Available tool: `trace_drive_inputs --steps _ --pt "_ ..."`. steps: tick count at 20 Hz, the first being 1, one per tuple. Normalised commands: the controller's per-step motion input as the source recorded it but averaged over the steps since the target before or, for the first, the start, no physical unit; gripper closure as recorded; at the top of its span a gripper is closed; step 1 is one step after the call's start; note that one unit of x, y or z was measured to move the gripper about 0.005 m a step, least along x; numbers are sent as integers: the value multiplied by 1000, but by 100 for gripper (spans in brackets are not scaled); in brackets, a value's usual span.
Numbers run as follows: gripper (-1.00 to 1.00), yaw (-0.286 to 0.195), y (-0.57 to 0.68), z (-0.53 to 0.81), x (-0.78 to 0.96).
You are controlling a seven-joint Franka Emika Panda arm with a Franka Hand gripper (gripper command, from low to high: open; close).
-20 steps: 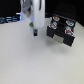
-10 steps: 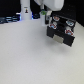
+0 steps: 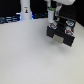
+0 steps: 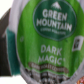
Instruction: Open the kcup holder, insert the kcup into the holder, and close the kcup holder
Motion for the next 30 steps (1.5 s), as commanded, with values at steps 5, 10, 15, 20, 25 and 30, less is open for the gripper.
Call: trace_drive_inputs --steps 5,10,15,20,25,30 --pt "100 18 644 86 106" --pt "100 17 563 46 73" --pt "100 25 501 -13 130" --pt "100 28 386 -63 166" --pt "100 27 263 -68 204" --pt "100 9 124 -104 165"
